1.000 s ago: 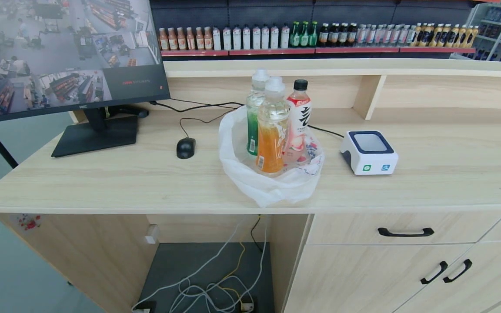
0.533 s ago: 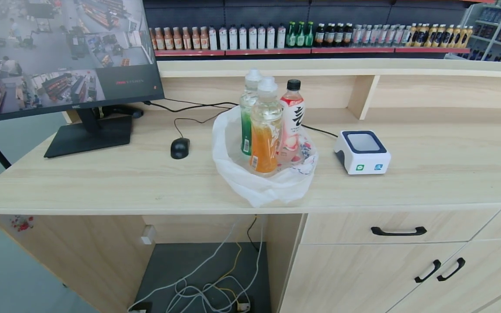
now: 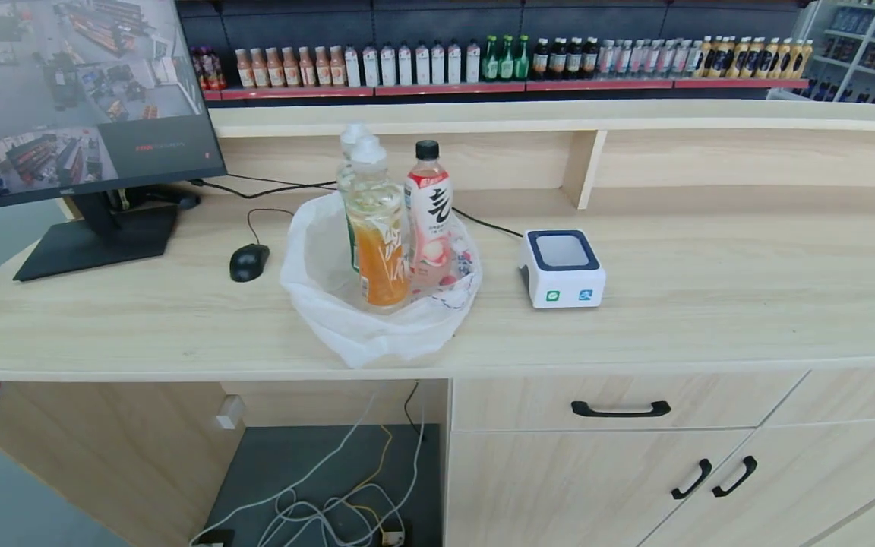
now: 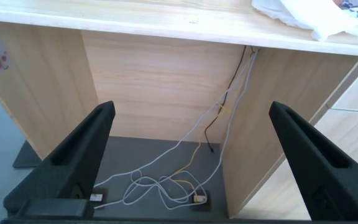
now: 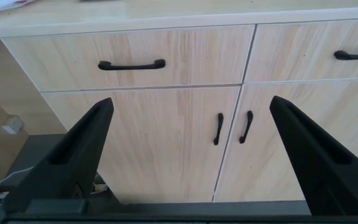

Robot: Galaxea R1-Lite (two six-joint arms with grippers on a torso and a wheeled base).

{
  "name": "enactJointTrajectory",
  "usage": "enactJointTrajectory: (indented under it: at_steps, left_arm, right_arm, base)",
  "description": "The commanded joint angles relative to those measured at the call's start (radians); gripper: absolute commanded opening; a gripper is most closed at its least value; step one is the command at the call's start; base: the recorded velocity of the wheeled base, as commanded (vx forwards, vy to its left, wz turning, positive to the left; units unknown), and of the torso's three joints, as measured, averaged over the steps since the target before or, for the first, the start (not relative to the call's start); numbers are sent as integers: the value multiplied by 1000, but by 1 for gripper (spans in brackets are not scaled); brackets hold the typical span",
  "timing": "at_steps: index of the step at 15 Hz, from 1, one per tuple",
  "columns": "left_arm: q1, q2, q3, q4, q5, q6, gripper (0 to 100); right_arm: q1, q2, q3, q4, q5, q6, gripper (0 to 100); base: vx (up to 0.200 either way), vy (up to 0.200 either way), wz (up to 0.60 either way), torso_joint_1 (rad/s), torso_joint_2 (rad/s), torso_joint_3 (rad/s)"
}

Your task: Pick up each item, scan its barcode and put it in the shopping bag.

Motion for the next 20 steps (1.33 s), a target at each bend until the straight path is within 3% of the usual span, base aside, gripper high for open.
enactJointTrajectory:
  at_steps: [1,6,20]
  left_arm:
    - [0,0,1,0,1,0,100]
    - [0,0,-1,0,1,1,100]
    - [0,0,1,0,1,4,100]
  right_arm:
    - [-1,1,0,0,0,-1,100]
    - [1,1,0,0,0,-1,100]
    - [-1,1,0,0,0,-2,100]
  base:
    - [0,-200,0,2,2,2]
    - [0,-200,0,2,0,0]
    - [0,0,0,0,0,0]
